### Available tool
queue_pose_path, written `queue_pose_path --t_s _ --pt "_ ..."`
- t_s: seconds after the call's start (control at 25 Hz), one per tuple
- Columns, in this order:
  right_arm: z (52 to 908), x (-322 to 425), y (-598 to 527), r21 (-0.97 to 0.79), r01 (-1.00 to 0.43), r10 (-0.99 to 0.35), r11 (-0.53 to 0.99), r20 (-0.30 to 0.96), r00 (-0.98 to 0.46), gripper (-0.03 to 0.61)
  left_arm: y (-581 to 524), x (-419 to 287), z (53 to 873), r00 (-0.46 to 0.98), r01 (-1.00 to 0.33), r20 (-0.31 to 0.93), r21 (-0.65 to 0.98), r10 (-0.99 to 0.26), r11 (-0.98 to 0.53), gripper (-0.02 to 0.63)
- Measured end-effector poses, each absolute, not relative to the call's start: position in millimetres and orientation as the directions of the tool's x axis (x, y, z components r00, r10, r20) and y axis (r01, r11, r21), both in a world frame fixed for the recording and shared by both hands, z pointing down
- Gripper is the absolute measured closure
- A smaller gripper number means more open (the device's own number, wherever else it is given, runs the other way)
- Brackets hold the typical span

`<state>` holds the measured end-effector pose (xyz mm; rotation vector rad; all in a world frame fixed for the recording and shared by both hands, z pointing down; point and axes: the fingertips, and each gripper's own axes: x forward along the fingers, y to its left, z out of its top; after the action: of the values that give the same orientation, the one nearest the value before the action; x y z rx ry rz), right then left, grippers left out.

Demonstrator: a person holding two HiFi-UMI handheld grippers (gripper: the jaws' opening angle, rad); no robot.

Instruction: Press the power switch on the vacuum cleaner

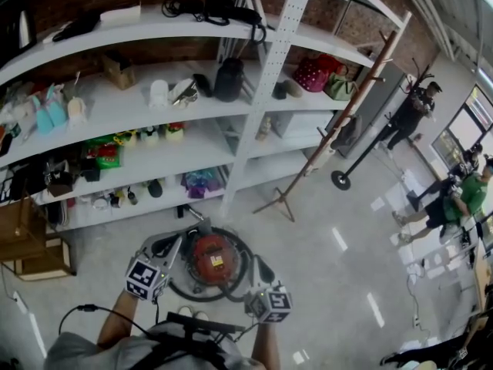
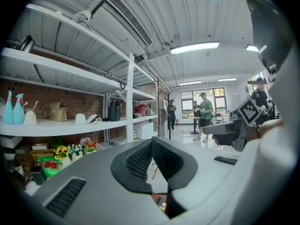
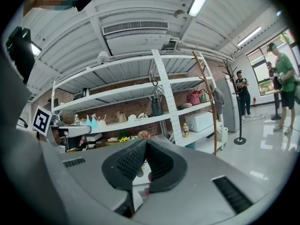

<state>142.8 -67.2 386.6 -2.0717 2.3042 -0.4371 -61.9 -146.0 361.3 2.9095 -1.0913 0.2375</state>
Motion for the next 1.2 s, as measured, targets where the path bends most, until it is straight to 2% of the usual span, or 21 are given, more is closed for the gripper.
queue_pose_path --t_s 1.2 --pt "384 127 -61 -0.2 -0.975 -0.974 0.099 0.179 -0.136 0.567 -147 -82 357 0.725 -0.675 0.139 -0.047 -0.674 -0.736 0.607"
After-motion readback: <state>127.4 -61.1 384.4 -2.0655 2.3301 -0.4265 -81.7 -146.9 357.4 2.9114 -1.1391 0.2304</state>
